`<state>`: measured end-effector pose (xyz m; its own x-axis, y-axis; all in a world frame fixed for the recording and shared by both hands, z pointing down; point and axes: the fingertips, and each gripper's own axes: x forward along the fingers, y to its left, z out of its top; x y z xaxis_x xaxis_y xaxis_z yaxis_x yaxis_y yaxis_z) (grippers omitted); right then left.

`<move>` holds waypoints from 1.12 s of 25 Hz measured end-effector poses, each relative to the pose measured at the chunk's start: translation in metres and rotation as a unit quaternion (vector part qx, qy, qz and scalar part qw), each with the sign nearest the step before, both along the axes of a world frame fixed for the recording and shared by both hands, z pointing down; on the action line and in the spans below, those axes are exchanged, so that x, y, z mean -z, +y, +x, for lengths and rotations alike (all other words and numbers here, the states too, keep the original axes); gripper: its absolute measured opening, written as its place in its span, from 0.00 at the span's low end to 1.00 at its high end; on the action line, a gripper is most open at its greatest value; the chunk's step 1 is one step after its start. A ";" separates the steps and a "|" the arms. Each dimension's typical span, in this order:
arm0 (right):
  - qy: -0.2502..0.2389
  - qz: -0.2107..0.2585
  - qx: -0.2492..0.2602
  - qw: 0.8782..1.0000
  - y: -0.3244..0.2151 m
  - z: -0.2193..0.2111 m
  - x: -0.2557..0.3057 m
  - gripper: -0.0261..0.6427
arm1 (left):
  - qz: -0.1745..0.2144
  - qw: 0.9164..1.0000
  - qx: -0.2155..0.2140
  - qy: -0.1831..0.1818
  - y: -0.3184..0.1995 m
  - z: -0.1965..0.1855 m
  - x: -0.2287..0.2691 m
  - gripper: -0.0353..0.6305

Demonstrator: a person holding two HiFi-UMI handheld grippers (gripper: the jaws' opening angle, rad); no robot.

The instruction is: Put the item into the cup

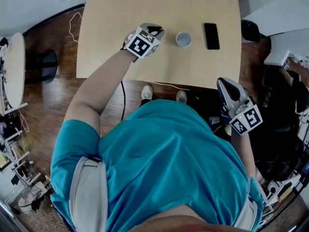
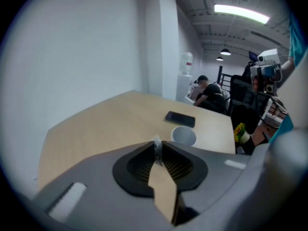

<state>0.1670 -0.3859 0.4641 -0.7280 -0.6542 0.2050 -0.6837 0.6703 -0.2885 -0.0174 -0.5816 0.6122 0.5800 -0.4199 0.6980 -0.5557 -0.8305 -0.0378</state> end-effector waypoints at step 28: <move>-0.024 0.010 -0.045 0.999 0.031 0.048 -0.002 0.04 | -0.018 0.997 -0.069 0.027 0.048 0.090 0.021 0.21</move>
